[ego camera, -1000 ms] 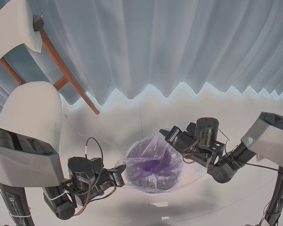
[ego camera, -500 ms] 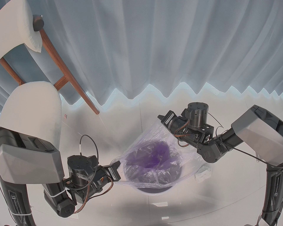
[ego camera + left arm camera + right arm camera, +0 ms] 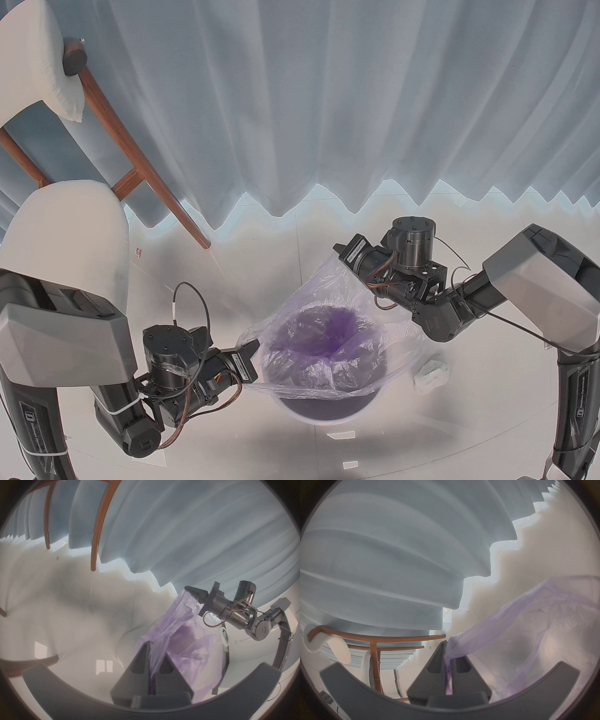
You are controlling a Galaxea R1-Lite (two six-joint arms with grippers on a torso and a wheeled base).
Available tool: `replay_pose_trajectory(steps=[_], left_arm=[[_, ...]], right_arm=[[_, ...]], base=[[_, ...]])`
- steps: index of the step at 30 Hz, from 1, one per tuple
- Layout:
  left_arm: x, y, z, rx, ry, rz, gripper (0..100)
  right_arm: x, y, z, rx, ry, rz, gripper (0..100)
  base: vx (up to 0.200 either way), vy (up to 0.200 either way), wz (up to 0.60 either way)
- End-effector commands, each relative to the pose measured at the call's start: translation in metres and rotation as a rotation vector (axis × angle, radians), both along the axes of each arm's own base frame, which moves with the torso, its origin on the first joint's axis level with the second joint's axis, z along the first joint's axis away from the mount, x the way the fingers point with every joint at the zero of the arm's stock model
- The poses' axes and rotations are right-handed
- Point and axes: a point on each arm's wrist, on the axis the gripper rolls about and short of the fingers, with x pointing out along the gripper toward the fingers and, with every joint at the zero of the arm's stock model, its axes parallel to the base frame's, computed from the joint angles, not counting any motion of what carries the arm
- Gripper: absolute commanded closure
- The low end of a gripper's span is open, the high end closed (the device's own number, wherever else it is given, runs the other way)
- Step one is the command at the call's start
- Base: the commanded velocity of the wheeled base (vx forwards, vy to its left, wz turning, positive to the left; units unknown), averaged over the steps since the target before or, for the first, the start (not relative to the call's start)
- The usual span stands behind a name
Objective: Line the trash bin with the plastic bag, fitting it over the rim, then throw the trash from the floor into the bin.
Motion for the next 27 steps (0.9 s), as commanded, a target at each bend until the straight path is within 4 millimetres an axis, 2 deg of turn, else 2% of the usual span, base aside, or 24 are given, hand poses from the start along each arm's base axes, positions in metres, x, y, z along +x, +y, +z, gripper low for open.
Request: replay_pose_trajectory(steps=[1, 3, 11, 19, 23, 24, 25, 27], left_arm=[[0.001, -0.002, -0.014, 0.056, 0.016, 0.031, 100], [0.002, -0.001, -0.02, 0.093, 0.022, 0.083, 100], [-0.002, -0.001, -0.02, 0.08, 0.038, 0.111, 100], [-0.02, -0.006, -0.03, 0.067, 0.12, 0.103, 100], [-0.02, -0.007, -0.029, 0.016, 0.137, 0.144, 100], [-0.02, -0.007, -0.029, 0.004, 0.14, 0.158, 100], [-0.02, -0.007, -0.029, 0.002, 0.141, 0.162, 100], [-0.021, -0.007, -0.028, -0.006, 0.145, 0.178, 100]], right_arm=[[-0.005, -0.001, -0.008, -0.016, 0.023, 0.006, 100], [-0.006, -0.001, -0.011, -0.029, 0.026, 0.008, 100], [-0.007, -0.002, -0.024, -0.083, 0.036, 0.011, 100], [-0.012, -0.007, -0.037, -0.109, 0.074, -0.002, 100], [-0.013, -0.007, -0.031, -0.082, 0.078, -0.007, 100], [-0.014, -0.007, -0.024, -0.057, 0.073, -0.01, 0], [-0.015, -0.008, -0.022, -0.051, 0.074, -0.012, 0], [-0.025, -0.012, 0.005, 0.009, 0.064, -0.012, 0]], base=[[0.0, 0.0, 0.0], [0.0, 0.0, 0.0], [0.0, 0.0, 0.0], [0.0, 0.0, 0.0], [0.0, 0.0, 0.0], [0.0, 0.0, 0.0], [0.0, 0.0, 0.0], [0.0, 0.0, 0.0]])
